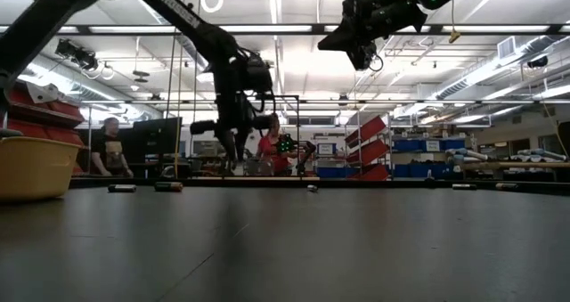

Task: Sort batteries
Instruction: Put the black battery into the yellow bin

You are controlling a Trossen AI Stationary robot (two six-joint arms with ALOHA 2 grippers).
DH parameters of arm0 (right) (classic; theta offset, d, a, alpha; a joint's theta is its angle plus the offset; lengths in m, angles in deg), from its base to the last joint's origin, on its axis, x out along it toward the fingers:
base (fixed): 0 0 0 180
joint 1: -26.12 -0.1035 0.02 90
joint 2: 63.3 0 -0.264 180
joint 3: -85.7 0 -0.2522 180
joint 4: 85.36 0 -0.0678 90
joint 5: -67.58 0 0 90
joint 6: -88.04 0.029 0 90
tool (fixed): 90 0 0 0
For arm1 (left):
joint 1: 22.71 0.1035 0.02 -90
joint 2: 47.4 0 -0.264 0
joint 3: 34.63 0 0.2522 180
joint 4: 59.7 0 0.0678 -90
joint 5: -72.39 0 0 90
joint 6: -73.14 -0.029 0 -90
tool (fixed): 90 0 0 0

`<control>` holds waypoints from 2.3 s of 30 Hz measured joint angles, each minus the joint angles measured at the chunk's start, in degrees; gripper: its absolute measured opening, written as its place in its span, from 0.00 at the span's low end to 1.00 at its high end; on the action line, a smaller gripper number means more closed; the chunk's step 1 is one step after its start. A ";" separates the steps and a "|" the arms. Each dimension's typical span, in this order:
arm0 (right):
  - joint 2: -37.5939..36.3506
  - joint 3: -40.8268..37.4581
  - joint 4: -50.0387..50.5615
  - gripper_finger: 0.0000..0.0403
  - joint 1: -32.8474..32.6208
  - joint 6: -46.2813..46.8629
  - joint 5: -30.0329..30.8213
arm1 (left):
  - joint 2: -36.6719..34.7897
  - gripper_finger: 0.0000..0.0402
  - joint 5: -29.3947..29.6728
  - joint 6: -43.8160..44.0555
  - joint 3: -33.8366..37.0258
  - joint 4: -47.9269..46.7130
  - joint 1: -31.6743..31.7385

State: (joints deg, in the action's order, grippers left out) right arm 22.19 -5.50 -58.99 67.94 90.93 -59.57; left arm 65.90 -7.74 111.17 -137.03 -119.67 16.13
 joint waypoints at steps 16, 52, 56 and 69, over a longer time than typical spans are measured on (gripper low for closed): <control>0.00 0.00 1.35 0.00 2.61 -0.10 -3.05 | -11.53 0.12 6.22 -1.21 0.02 -19.19 -16.86; 1.62 -0.04 -3.23 0.00 -1.58 4.52 7.68 | -53.04 0.12 -32.01 27.12 41.97 -24.77 -41.62; 1.62 -0.04 -4.04 0.00 -2.08 4.63 7.69 | -53.01 0.15 -31.94 27.09 46.24 -19.26 -41.98; 1.62 -0.04 -4.02 0.00 -2.12 4.66 7.74 | -52.98 0.19 -26.13 31.74 55.47 -9.59 -41.98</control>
State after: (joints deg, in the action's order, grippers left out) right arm 23.81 -5.54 -63.02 65.82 95.59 -51.83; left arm 12.92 -33.87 142.91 -81.55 -129.26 -25.85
